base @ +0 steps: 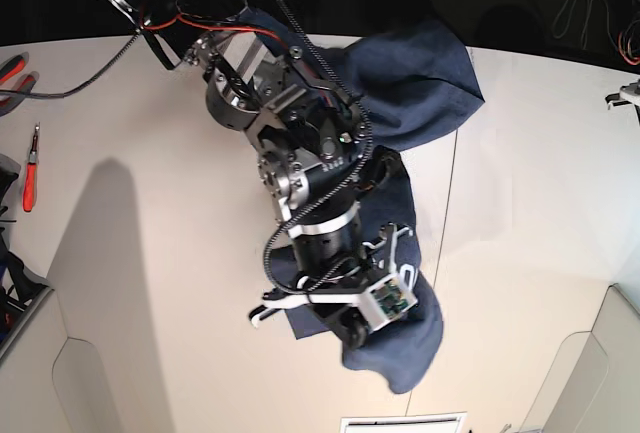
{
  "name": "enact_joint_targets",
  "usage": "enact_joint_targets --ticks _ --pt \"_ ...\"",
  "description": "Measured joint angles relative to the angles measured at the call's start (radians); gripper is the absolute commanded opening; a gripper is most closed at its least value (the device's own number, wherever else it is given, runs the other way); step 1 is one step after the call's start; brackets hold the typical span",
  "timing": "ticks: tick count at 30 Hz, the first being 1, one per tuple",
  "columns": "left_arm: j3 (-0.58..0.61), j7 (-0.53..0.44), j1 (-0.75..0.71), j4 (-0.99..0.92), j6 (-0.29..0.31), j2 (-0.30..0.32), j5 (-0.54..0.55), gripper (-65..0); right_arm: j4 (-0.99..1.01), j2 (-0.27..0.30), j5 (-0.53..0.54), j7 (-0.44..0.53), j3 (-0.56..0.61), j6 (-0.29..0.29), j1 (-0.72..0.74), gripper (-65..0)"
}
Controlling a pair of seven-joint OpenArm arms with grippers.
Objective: Layout the t-shirt on the table in an organized manner, then fold the t-shirt properly
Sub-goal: 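Lift the shirt with the right gripper and drag it away from the other arm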
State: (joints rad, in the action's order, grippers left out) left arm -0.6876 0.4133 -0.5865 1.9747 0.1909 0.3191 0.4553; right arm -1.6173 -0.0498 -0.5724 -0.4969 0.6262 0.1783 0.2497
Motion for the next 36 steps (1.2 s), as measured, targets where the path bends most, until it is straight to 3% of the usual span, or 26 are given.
enact_joint_targets --ticks 5,10,13,14,17,20,22,26,28,30,33,36 --pt "0.001 0.009 0.033 0.0 0.08 0.0 0.073 -46.1 -0.033 0.091 0.031 -0.039 -0.163 -0.037 -0.101 -65.0" --pt "0.001 0.006 0.066 0.0 0.088 0.0 0.134 -46.1 -0.032 0.151 0.089 -0.059 -0.344 -0.037 -0.195 -65.0" --pt "0.001 0.006 0.086 0.0 0.088 0.0 0.145 -46.1 -0.032 0.151 0.085 -0.111 -0.46 -0.035 -0.219 -39.6" --pt "0.001 0.012 0.09 0.0 0.087 0.0 0.145 -46.1 -0.032 0.152 0.086 -0.126 -0.494 -0.036 -0.217 -35.6" --pt "0.001 0.037 0.1 0.0 0.089 0.0 0.145 -46.1 -0.032 0.161 0.07 -0.124 -0.564 -0.034 -0.208 -35.1" --pt "0.001 0.053 0.1 0.0 0.156 0.0 0.167 -46.1 -0.032 0.194 0.089 -0.106 -0.574 -0.029 -0.193 -35.1" --pt "0.002 0.075 0.1 0.0 0.189 0.0 0.193 -46.1 -0.033 0.202 0.169 -0.107 -0.573 -0.037 -0.175 -35.1" --pt "0.014 0.081 0.1 0.0 0.211 0.001 0.217 -46.1 -0.034 0.197 0.442 -0.106 -0.528 -0.315 -0.111 -35.1" --pt "0.03 0.082 0.1 0.0 0.211 0.0 0.216 -46.1 -0.035 0.182 0.533 -0.105 -0.473 -0.381 -0.082 -35.1" --pt "0.049 0.085 0.1 0.0 0.211 0.0 0.206 -46.1 -0.034 0.154 0.526 -0.106 -0.407 -0.376 -0.054 -35.1" --pt "0.088 0.085 0.1 0.0 0.211 0.001 0.181 -46.1 0.005 0.099 0.447 -0.097 -0.331 -0.296 0.011 -35.1" --pt "0.129 0.089 0.1 0.0 0.214 0.003 0.147 -46.0 0.164 0.046 0.425 -0.082 -0.303 -0.298 0.122 -35.0"
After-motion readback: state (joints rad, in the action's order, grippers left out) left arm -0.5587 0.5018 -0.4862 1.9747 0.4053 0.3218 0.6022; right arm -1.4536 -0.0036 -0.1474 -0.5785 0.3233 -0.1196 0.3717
